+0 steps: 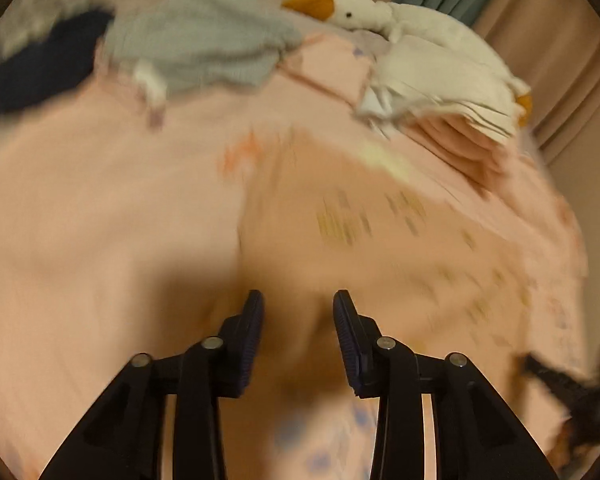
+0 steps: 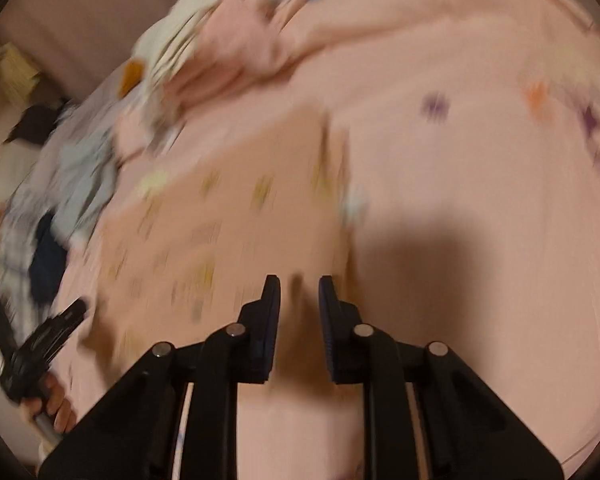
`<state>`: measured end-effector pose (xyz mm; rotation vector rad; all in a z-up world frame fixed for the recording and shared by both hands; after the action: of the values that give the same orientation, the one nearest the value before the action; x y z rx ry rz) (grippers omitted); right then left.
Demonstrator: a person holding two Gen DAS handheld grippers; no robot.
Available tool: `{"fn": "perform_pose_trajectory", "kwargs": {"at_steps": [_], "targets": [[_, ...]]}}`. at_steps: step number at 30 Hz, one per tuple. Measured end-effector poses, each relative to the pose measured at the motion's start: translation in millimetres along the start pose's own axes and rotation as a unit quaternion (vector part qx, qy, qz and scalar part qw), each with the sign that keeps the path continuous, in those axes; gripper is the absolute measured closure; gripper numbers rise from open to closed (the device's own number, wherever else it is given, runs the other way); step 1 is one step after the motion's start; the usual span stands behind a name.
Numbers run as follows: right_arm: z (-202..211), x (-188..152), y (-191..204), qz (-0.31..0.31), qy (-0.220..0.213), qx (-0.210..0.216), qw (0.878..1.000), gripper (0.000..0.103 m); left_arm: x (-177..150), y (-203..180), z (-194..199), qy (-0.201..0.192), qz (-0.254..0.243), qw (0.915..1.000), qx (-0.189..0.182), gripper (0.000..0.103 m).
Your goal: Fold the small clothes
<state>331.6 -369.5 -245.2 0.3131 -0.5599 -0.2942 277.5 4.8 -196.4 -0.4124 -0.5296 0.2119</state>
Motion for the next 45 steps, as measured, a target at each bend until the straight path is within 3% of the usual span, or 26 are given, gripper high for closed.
{"fn": "perform_pose_trajectory", "kwargs": {"at_steps": [2,3,5,7,10,14,16,18,20,21,22,24,27,31,34,36,38,43,45], "targets": [[3,-35,-4,-0.006,0.016,0.023,1.000,0.075,-38,11,14,0.012,0.031,0.9982,-0.049,0.066],[4,-45,-5,-0.009,0.027,0.029,0.999,0.067,-51,12,20,0.012,0.034,0.9975,-0.061,0.065],[10,-72,-5,-0.009,0.050,0.049,0.998,0.047,-66,12,28,0.000,0.031,0.9969,-0.073,0.057],[18,-87,-3,-0.023,0.051,0.087,0.995,0.021,-73,7,33,-0.029,0.029,0.9945,-0.096,0.042],[12,-85,3,-0.056,0.012,0.107,0.993,0.019,-61,-3,22,-0.064,0.042,0.9877,-0.136,0.036],[-19,-62,0,-0.127,-0.001,0.119,0.985,0.019,-46,10,-22,-0.037,0.150,0.9781,-0.139,0.036],[-18,-52,-2,-0.162,-0.024,0.154,0.974,0.019,-34,11,-20,-0.078,0.180,0.9673,-0.161,0.036],[-27,-40,-1,-0.183,-0.021,0.173,0.967,0.023,-19,10,-29,-0.080,0.202,0.9612,-0.171,0.036],[-41,-29,0,-0.205,-0.016,0.184,0.961,0.034,-7,10,-41,-0.067,0.220,0.9578,-0.172,0.036],[-48,-25,0,-0.216,-0.015,0.184,0.959,0.047,-1,9,-46,-0.060,0.222,0.9583,-0.170,0.037],[-56,-19,0,-0.225,-0.013,0.184,0.957,0.071,6,8,-50,-0.054,0.219,0.9612,-0.159,0.058],[-66,-15,0,-0.232,0.001,0.166,0.959,0.092,15,9,-54,-0.031,0.209,0.9722,-0.102,0.085],[-59,-17,-3,-0.232,0.000,0.187,0.955,0.092,16,10,-39,-0.050,0.194,0.9722,-0.121,0.091],[-17,-21,-2,-0.209,-0.017,0.237,0.949,0.094,8,-1,13,-0.113,0.127,0.9824,-0.077,0.097],[20,-38,7,-0.170,-0.022,0.255,0.952,0.094,-14,-1,49,-0.111,0.123,0.9798,-0.112,0.097],[44,-60,9,-0.133,-0.022,0.228,0.964,0.094,-36,4,73,-0.099,0.126,0.9773,-0.139,0.097],[66,-90,4,-0.113,-0.019,0.218,0.969,0.094,-64,6,89,-0.089,0.117,0.9769,-0.155,0.097],[81,-147,-29,-0.126,0.006,0.165,0.978,0.092,-127,16,94,-0.040,0.119,0.9809,-0.149,0.097],[88,-164,-48,-0.140,-0.009,0.143,0.980,0.090,-142,28,97,-0.058,0.118,0.9835,-0.124,0.097]]}}
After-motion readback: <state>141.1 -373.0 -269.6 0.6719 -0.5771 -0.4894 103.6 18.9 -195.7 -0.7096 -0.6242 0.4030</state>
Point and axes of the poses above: each gripper's, at about its wrist camera, not at the fingertips, and z roughly against the way its jaws point, y to its left, x to its top, the point moved 3 cm from there along -z, roughly the way its jaws point, and after that the axes turned 4 degrees about -x, right-handed, at the moved point
